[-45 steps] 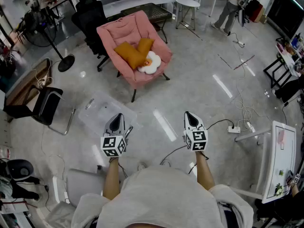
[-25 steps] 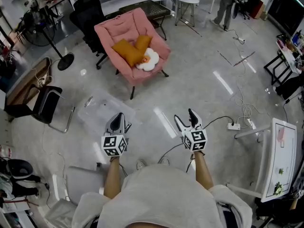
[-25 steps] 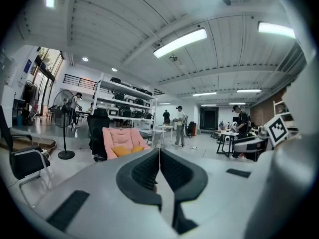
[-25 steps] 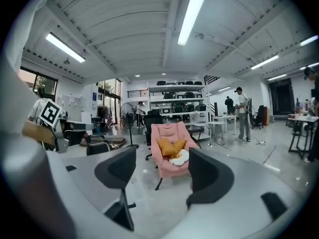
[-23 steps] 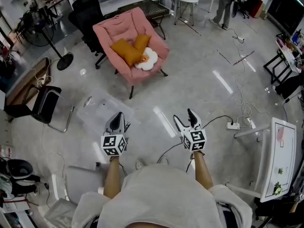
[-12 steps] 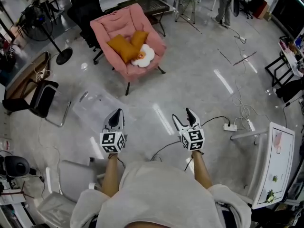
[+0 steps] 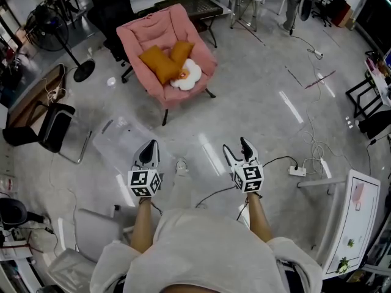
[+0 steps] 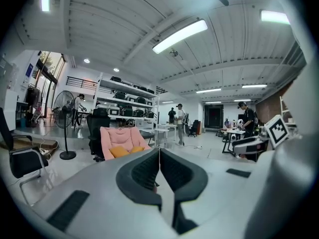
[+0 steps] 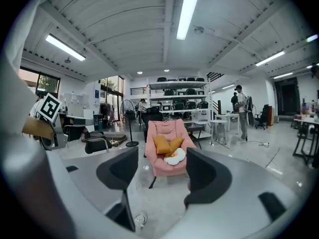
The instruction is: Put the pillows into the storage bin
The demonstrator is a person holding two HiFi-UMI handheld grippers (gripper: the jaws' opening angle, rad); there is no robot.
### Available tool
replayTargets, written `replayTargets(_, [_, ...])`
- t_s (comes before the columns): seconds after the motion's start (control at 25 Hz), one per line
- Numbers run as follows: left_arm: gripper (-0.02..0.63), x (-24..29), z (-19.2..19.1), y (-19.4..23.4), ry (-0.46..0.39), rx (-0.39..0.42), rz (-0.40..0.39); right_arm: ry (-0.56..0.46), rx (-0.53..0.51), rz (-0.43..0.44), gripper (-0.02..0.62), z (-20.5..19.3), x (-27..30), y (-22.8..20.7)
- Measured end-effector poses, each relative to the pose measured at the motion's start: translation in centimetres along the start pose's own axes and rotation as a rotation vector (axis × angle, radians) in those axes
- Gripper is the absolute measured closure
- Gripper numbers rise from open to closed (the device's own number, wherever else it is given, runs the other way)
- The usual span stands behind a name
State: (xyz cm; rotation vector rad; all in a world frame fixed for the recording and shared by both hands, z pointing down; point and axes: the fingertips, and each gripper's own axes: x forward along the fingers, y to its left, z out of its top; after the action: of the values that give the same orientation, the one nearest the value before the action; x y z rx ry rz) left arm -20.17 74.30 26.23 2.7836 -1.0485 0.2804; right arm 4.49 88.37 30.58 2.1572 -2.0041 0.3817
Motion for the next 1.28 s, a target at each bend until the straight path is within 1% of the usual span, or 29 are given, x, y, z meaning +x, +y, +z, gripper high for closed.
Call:
replayTargets(0.16, [0.594,3.9,-0.4,1.8,0.011,-0.011,-0.017,0.011,-0.003,-0.011,0.318,0.5,3.6,-1.1])
replayTargets(0.36, [0.594,11.0,0.2,4.9,0.028,-0.033,-0.062,0.046,-0.010,-0.029,0.325,2.0,10.2,-2.3])
replayTargets(0.56, [0.594,18.8,2.3,8.4,0.029,-0.052,-0.107,0.074,-0.015,-0.055,0.327,4.7,17.1,-4.3])
replayTargets(0.72, [0.594,24.7,4.8,11.7,0.020,-0.058,-0.134,0.082,-0.020,-0.072,0.330,7.5,23.0,-5.5])
replayTargets(0.88, [0.594,30.3,6.4,15.3,0.016,-0.069,-0.151,0.084,-0.028,-0.090,0.330,9.8,28.8,-6.7])
replayTargets(1.08, [0.594,36.2,8.2,18.8,0.005,-0.070,-0.170,0.082,-0.033,-0.116,0.331,12.0,34.6,-8.0])
replayTargets(1.28, [0.594,40.0,9.1,20.1,0.002,-0.067,-0.199,0.085,-0.027,-0.138,0.331,12.6,37.7,-9.2])
